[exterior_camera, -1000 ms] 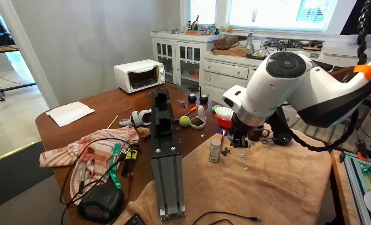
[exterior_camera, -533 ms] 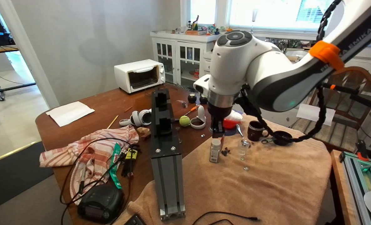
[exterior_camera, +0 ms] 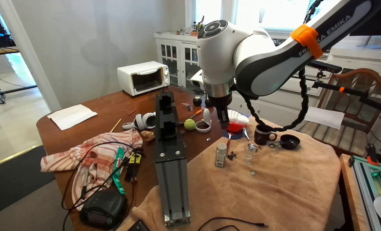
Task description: Put the bottle upright then put the lid on the bottle
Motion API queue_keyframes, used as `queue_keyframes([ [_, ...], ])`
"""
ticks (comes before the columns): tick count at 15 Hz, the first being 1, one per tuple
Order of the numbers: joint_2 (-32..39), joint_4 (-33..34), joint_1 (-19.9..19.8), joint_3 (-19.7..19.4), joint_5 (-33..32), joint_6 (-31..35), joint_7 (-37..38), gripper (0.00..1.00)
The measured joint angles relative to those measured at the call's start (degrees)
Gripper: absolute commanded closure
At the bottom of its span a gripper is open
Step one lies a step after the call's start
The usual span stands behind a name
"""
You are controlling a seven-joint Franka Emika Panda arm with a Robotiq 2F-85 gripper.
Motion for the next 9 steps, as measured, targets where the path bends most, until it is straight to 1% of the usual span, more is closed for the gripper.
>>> queue_keyframes([
  [5, 0.67, -0.07, -0.10, 0.06, 0.63, 0.00, -0.40, 0.77],
  [9, 3.29, -0.08, -1.16, 0.24, 5.59, 0.28, -3.28, 0.77],
])
